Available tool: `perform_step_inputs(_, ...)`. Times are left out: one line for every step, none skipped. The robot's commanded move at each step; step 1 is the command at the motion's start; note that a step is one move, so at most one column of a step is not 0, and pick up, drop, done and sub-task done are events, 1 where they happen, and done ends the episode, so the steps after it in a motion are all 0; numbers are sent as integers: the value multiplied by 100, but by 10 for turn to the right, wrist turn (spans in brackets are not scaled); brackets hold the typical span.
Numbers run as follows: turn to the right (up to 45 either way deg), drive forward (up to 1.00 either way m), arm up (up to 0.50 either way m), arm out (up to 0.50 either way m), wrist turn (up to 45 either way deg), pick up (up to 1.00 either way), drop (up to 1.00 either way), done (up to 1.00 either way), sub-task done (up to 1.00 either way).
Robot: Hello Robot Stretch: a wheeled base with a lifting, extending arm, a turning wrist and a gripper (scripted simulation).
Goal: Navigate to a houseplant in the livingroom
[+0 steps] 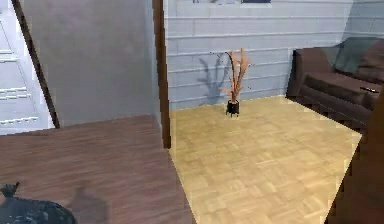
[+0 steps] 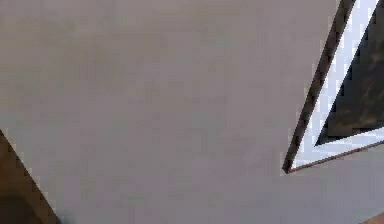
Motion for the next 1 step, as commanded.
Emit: perform_step_inputs(0, 60, 0, 0, 0, 0, 0, 0, 0)
